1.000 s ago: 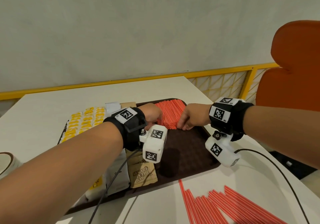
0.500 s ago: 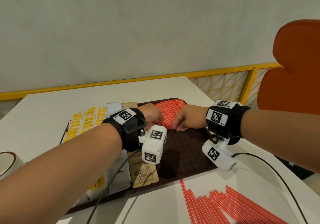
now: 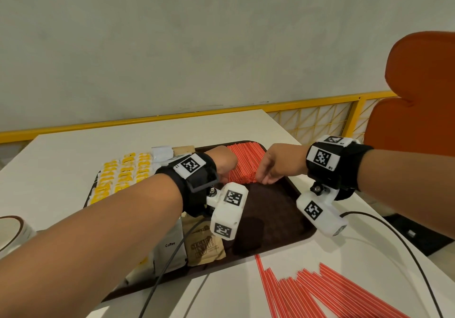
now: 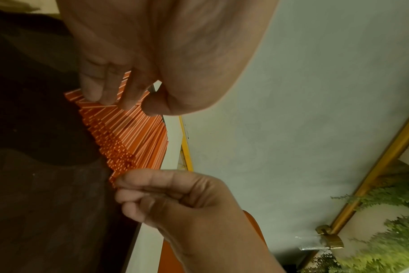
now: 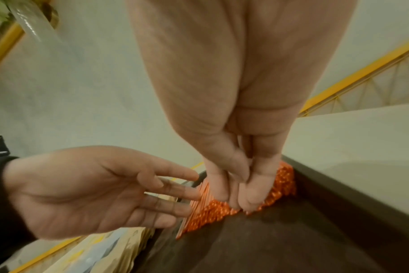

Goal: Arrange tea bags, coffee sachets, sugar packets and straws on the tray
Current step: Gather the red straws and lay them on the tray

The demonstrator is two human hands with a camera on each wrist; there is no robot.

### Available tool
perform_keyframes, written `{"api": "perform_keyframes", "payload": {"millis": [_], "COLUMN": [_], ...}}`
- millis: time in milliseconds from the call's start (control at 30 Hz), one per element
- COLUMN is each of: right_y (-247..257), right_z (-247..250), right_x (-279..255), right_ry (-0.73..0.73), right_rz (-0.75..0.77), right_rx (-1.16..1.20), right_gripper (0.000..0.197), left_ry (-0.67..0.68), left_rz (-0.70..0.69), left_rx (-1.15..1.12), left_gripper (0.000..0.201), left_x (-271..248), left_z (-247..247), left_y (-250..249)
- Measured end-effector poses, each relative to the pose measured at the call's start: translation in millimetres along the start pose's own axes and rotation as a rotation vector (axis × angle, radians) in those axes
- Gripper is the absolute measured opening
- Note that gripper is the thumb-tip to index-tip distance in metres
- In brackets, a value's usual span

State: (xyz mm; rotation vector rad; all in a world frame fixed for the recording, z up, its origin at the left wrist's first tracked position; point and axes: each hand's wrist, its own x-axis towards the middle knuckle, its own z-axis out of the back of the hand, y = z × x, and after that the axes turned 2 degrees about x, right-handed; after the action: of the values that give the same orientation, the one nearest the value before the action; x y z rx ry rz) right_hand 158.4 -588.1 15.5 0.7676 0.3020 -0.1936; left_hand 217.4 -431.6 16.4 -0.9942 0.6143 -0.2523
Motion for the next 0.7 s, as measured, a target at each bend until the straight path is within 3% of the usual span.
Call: {"api": "perform_keyframes", "payload": {"millis": [200, 433, 700], "right_y": [-12.4, -12.4, -12.6], "right_z": [3.6, -2.4, -3.6], "right_x": [-6.4, 3.7, 3.6], "right_ry": [0.103, -0.01, 0.013], "right_rz": [-0.045, -0.001, -0.019], "right_rx": [-0.088, -0.111, -0.049], "right_gripper": [0.028, 0.031, 0.031], "left_ry": [0.028, 0.018, -0.001], "left_rz": [0.008, -0.008, -0.03], "left_rx": [0.014, 0.006, 0.041], "left_gripper": [0.036, 0.035, 0.036], "left_x": [4.9, 5.5, 8.0], "left_z": [-3.6, -2.3, 3.4], "left_y": [-2.0, -0.6, 5.5]}}
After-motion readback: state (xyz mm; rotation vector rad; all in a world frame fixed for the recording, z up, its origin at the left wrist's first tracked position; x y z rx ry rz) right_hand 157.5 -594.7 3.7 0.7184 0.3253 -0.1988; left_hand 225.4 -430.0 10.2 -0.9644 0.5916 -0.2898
